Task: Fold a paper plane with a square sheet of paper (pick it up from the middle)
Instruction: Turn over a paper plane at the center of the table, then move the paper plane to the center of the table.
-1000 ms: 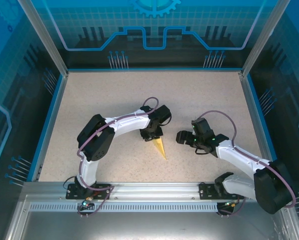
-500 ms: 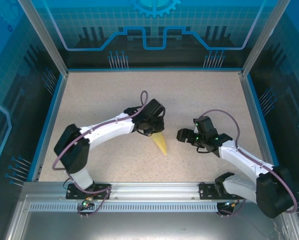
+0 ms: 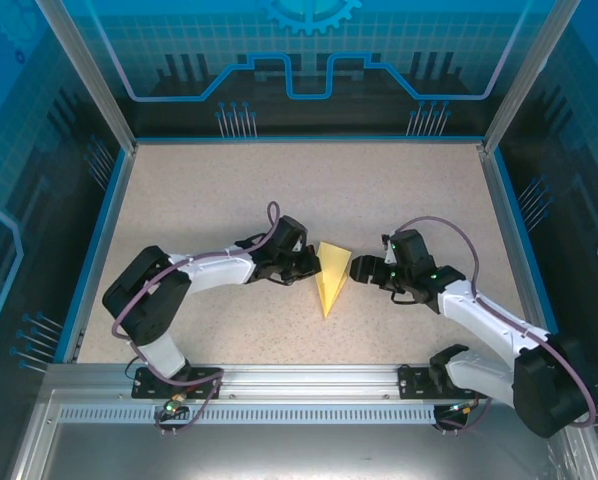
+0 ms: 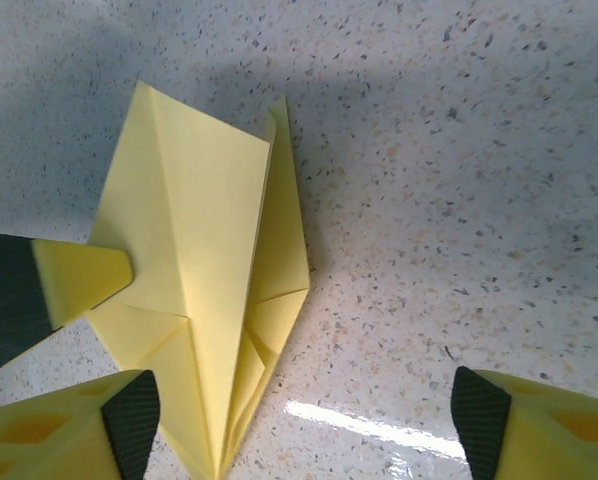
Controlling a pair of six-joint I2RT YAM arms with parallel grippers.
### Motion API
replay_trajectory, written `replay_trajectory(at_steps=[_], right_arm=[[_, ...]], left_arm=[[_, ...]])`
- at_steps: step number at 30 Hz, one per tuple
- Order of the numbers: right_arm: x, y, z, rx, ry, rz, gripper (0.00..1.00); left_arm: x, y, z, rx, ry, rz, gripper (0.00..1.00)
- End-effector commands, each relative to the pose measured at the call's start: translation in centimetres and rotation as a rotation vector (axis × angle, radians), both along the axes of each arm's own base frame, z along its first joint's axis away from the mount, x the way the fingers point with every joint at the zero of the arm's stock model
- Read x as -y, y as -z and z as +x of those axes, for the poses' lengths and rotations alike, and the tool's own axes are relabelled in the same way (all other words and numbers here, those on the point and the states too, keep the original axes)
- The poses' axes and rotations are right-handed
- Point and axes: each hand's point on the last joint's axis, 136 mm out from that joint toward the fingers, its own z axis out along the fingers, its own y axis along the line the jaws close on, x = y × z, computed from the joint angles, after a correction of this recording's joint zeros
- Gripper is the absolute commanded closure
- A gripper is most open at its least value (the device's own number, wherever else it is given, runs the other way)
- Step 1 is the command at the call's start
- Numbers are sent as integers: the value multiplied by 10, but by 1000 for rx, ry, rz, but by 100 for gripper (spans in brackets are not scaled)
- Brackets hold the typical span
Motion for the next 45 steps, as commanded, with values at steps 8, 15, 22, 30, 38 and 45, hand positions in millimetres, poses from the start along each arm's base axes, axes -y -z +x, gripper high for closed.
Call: replay_trajectory(at_steps=[8,15,22,30,38,45], right_arm=[[-64,-4,-2,35,-195,-118,38],[-98,3,-2,36,-271,-203,53],[-93,30,-5,-35,-261,-299,53],[-95,37,-10,-82,-265,-296,49],[-98,46,-29,-148,-303,-244,49],[-105,47,-38,-185,-313,-198,49]], left_arm=[[-29,27,-14,-53,-56,26,100],[-30,28,-14,-52,-58,31,100],[-29,28,-14,-56,-49,30,100],[-25,23,-12,-53,-47,8,100],[-19,17,-10,-45,-39,-21,100],[-17,12,-11,-41,-34,-38,100]])
